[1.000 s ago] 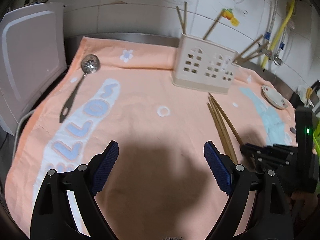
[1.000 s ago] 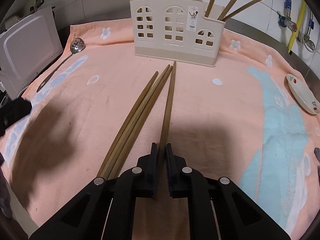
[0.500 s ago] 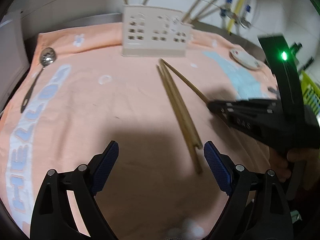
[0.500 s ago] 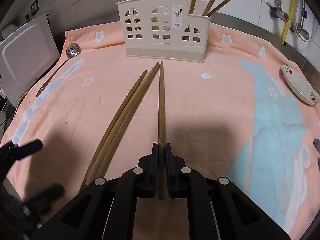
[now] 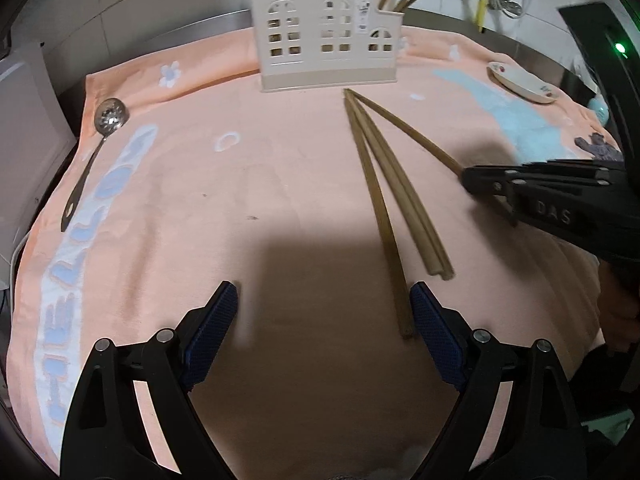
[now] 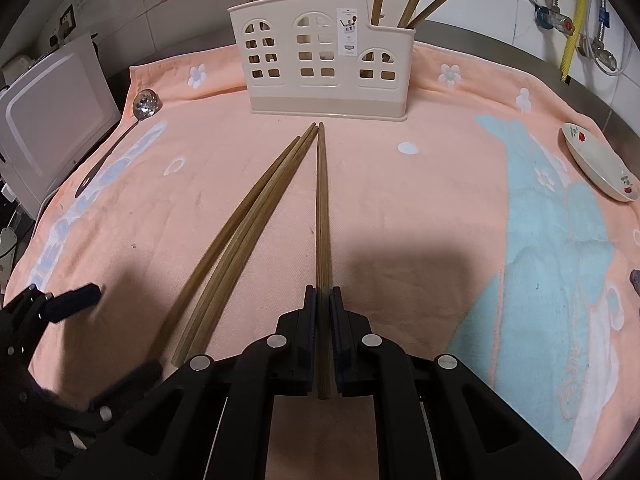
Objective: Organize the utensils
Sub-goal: 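Close right tool on one chopstick while left tool closes on another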
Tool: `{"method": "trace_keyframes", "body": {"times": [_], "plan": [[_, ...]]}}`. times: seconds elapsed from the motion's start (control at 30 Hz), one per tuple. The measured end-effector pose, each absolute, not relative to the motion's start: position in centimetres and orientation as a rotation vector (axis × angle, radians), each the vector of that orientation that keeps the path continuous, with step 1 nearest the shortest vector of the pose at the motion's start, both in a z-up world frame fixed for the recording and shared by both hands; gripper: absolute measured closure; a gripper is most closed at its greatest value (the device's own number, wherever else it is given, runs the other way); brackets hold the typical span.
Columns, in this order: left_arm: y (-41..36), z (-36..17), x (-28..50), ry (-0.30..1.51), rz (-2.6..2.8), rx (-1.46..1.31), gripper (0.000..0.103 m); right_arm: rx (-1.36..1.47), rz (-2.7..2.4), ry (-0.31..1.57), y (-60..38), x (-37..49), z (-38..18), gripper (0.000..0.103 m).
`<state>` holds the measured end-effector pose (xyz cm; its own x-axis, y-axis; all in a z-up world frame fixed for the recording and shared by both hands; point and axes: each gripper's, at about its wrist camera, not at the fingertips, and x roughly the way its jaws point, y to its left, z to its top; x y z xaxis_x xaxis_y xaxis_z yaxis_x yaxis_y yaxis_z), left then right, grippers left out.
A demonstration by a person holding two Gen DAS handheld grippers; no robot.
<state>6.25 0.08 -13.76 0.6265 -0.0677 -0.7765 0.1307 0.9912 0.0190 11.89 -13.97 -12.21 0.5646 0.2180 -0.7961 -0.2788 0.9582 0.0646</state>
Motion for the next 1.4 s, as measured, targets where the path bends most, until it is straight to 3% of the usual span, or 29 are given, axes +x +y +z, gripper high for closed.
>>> {"method": "trace_keyframes", "body": {"times": [0.13,0.47,0.6,1.13,1.4], "plan": [[0.8,-13.5,7.0,0.871,-0.059,0.085,0.019,-0.069,0.292,0.928,-14.0,11.9,-12.2,0.096],[1.2,-13.3,9.5,0.852,-0.149,-0.042,0.063,-0.064,0.289,0.928,-14.0,11.9,-12.3,0.096],[0.6,-13.5,9.8,0.851,-0.185,-0.048,0.074,-0.057,0.289,0.925,-14.0,11.9,-12.4,0.096],[-0.1,-13.6,10.0,0.851,-0.25,-0.047,0.077,-0.05,0.296,0.907,-14.1,11.5,-12.5,0.096],[0.1,-13.6,9.8,0.843,-0.265,-0.058,0.088,-0.044,0.298,0.908,-14.1,11.3,-12.4,0.096]]}}
